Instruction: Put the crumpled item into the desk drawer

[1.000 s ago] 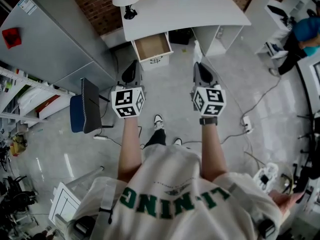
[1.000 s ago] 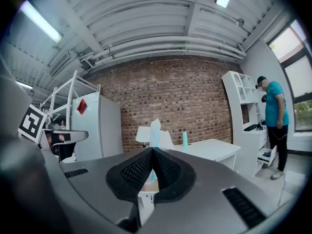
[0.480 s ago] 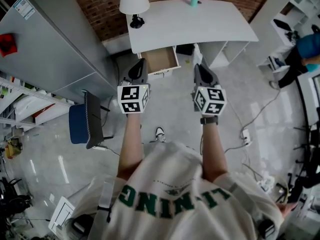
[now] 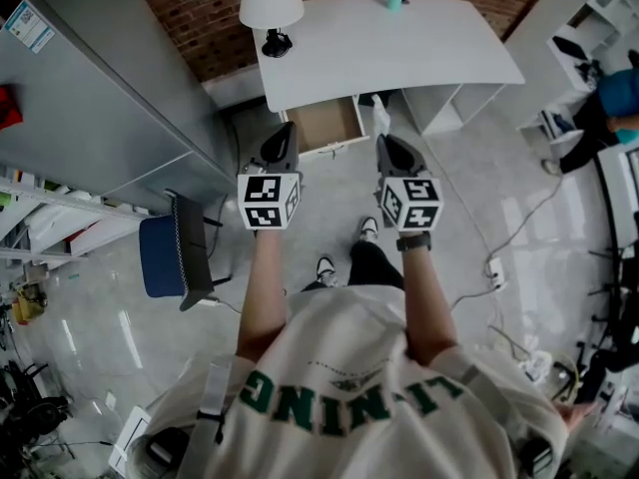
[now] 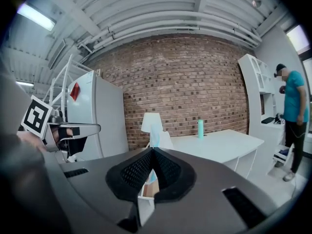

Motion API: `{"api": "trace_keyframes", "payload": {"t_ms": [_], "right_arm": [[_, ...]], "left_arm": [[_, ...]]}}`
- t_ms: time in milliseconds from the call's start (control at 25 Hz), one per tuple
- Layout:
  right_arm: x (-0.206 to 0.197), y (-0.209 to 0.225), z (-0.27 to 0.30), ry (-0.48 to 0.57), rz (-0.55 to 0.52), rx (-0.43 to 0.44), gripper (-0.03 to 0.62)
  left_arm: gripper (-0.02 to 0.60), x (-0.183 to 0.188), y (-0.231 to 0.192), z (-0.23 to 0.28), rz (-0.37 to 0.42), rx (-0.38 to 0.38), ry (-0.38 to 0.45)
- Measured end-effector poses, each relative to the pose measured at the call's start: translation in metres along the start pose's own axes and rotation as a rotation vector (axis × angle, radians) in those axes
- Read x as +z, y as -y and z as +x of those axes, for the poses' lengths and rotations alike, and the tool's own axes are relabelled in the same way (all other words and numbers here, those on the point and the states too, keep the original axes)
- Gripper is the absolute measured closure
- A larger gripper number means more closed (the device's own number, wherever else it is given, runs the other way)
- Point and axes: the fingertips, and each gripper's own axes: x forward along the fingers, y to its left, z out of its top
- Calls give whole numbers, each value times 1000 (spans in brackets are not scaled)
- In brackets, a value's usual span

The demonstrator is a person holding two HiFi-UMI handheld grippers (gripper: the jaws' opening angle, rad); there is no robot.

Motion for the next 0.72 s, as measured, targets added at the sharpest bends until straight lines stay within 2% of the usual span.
{"api": "trace_keyframes", "payload": {"t_ms": [200,520,720], "right_arm": [[-21,9,31,-56,3,39,589],[-70,17,75,-157,50,112,589],[-97,17,100,-211,66,155,589]], "left_arm": [[583,-18,-3,30,-21,-9,-20],[583,-56,-28,66,-78,34,-91],[583,-81,-34,85,-76,42,-127]]}}
